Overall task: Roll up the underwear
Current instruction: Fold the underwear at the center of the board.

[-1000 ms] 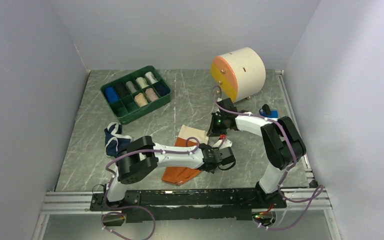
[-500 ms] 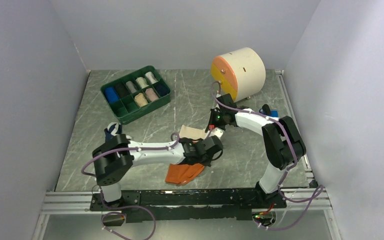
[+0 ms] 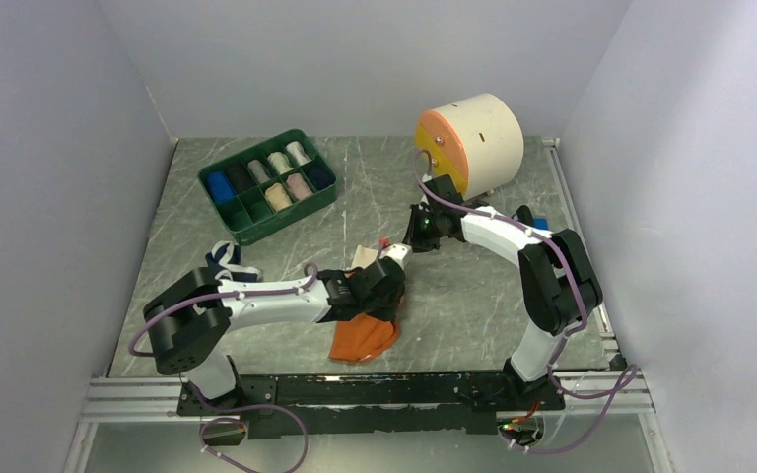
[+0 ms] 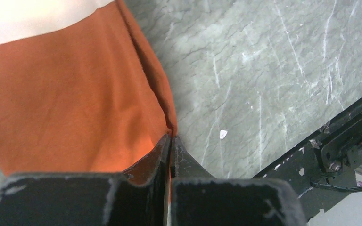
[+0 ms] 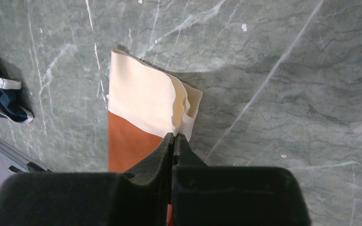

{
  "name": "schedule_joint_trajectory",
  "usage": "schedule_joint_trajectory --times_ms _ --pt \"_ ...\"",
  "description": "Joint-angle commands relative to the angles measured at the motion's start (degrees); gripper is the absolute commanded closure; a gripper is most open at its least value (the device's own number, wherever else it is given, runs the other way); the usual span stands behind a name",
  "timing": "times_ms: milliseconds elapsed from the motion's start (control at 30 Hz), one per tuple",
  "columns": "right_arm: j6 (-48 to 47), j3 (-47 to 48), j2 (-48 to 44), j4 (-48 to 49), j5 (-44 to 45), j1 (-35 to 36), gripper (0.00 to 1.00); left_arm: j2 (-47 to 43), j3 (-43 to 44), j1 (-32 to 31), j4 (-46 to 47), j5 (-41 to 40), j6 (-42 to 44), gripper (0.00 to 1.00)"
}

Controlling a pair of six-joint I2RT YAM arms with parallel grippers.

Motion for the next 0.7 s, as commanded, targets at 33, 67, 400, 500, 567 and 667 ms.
schedule_joint_trajectory --times_ms 33,67,400,500,567,667 --pt "1.57 3.00 -1.09 -0.45 2.73 1.27 0.98 -6.04 -5.67 2.97 6.76 4.09 -3.33 0.95" --pt "1.88 3.03 -1.17 -0.23 3.11 1.43 0.99 -7.07 -7.00 3.24 7.72 4.34 -4.05 0.95" --pt "3.20 7.32 1.76 -1.44 5.02 3.93 0.99 -12.52 -15.12 5.85 11.92 6.90 -7.66 0.95" --pt "3.03 9.77 3.57 -2.75 5.97 5.14 0.99 -13.75 -16.51 6.70 11.49 6.50 -7.93 0.95" --pt "3.25 11.19 4.85 -3.45 6.82 5.88 0.99 -14.72 -17.82 7.54 11.15 6.57 -8.21 0.95" --pt "3.72 13.00 6.58 -3.89 7.60 6.96 0.99 -16.50 -20.00 8.91 11.37 6.92 -9.16 0.95"
